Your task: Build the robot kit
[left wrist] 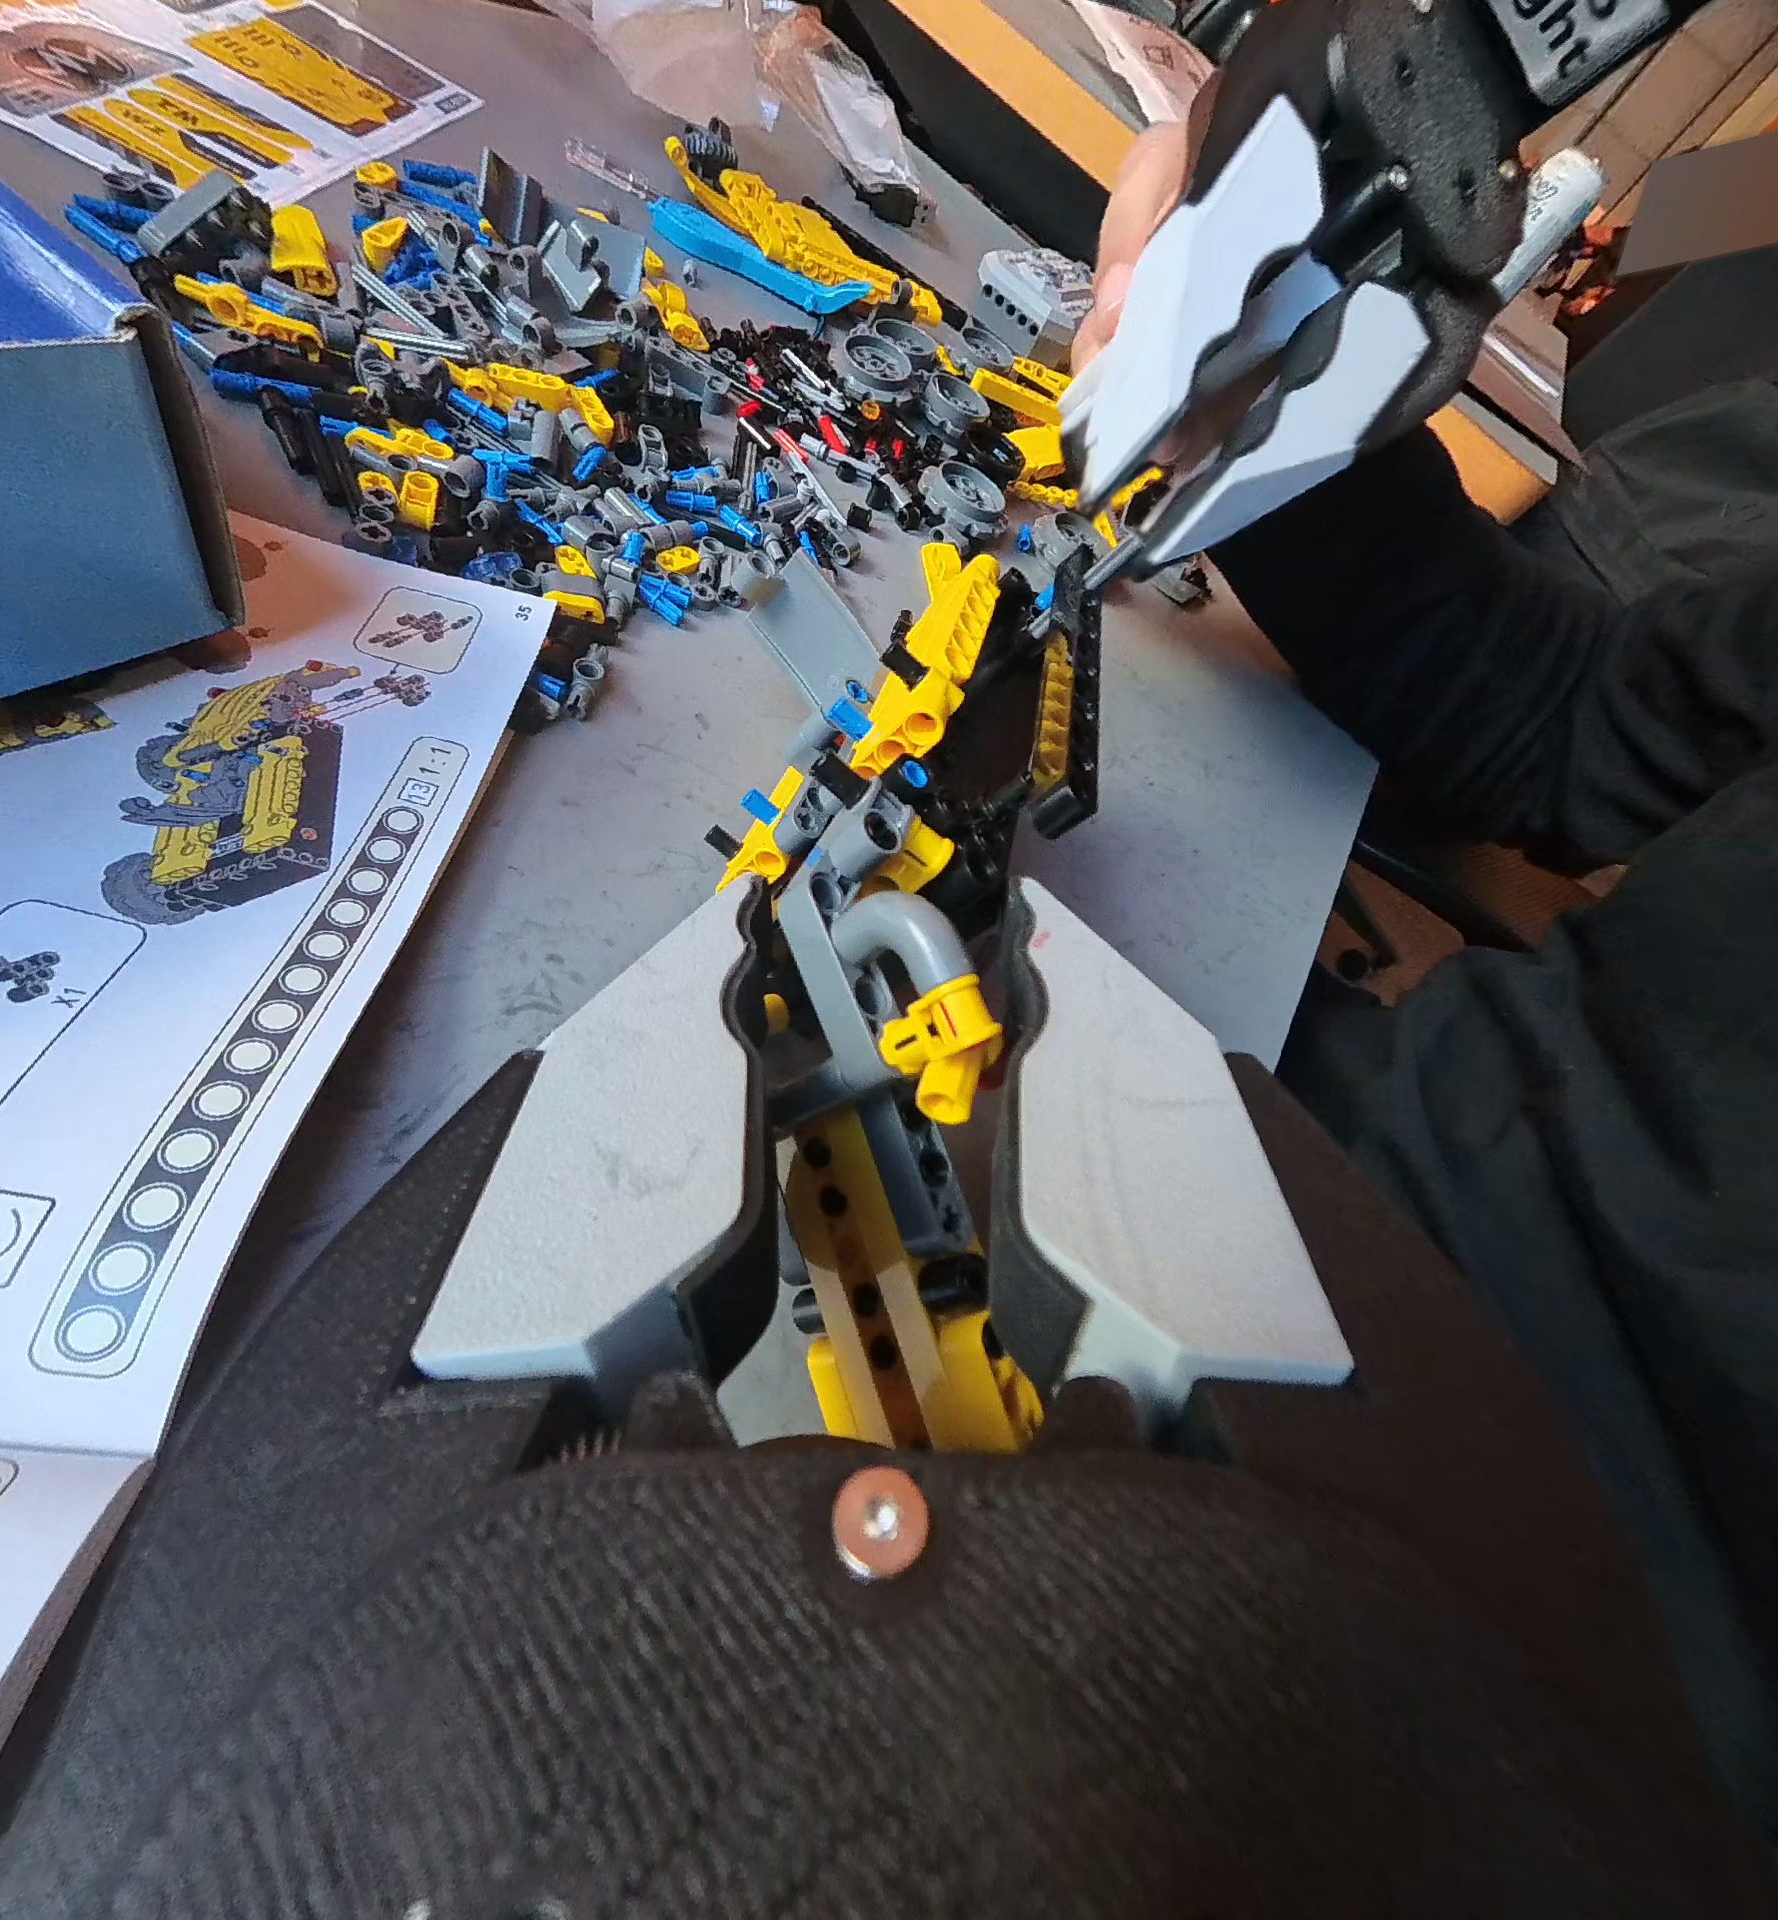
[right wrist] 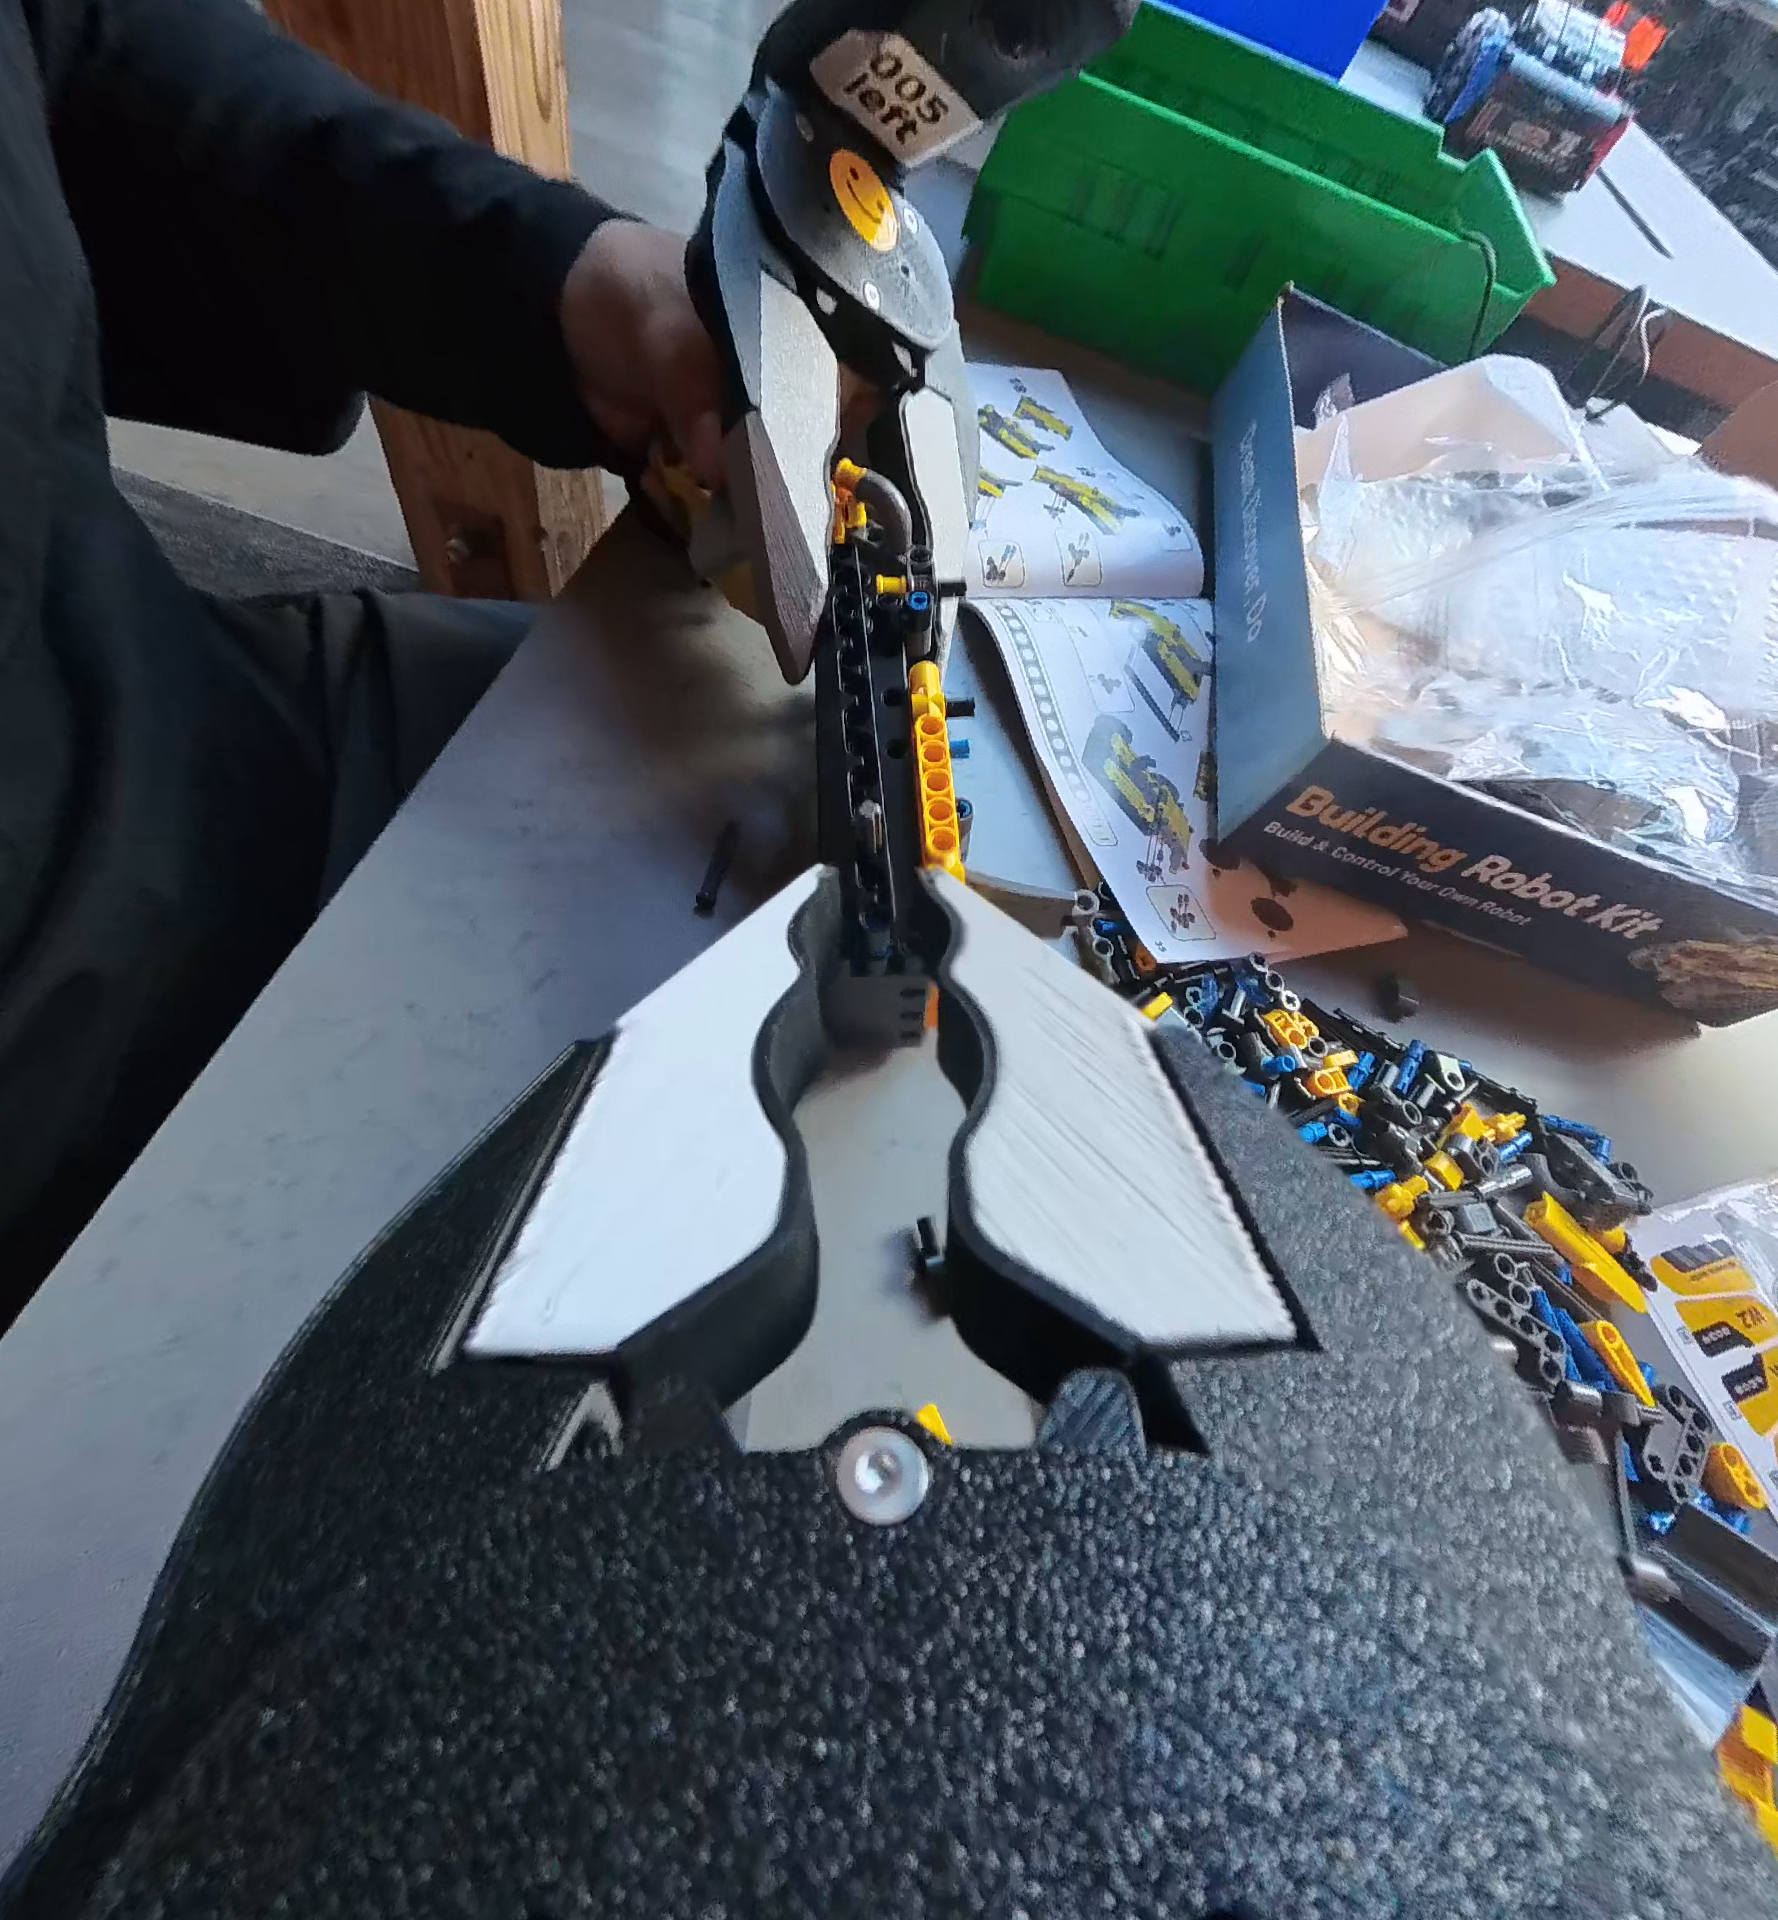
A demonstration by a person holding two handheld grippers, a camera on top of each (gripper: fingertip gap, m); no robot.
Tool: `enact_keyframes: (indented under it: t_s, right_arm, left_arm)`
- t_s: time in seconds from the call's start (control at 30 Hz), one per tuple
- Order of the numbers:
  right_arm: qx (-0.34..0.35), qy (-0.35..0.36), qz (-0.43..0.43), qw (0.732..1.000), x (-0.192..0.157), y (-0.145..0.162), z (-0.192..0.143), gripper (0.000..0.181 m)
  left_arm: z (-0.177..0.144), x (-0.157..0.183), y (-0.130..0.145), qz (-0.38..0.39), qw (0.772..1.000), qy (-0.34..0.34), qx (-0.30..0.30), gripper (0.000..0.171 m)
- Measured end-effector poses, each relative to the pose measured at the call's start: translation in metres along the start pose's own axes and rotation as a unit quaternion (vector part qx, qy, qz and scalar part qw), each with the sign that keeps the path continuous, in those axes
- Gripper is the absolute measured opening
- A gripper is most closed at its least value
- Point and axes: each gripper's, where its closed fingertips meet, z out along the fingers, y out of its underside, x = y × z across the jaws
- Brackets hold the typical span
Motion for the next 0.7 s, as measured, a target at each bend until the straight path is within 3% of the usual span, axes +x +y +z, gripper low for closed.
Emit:
enact_keyframes:
  t_s: [0.13, 0.2, 0.4, 0.5, 0.7]
  right_arm:
    - [0.029, 0.001, 0.008, 1.0, -0.003, -0.026, 0.007, 0.027]
    - [0.008, 0.013, -0.015, 1.0, -0.005, -0.031, 0.017, 0.029]
    - [-0.061, 0.023, -0.05, 0.997, -0.006, -0.017, 0.049, 0.024]
    - [-0.094, 0.041, -0.066, 0.993, -0.001, -0.006, 0.053, 0.009]
    - [-0.068, 0.027, -0.041, 0.996, -0.003, -0.008, 0.052, 0.008]
  left_arm:
    - [0.0, 0.0, 0.0, -0.001, 1.0, 0.0, 0.0, 0.041]
    - [0.0, 0.0, 0.0, -0.002, 1.0, 0.001, 0.0, 0.041]
    - [0.0, 0.0, 0.0, -0.002, 1.0, 0.0, 0.0, 0.041]
    - [0.0, 0.0, 0.0, -0.001, 1.0, -0.001, 0.0, 0.041]
    - [0.0, 0.001, 0.0, 0.007, 1.0, -0.006, -0.002, 0.04]
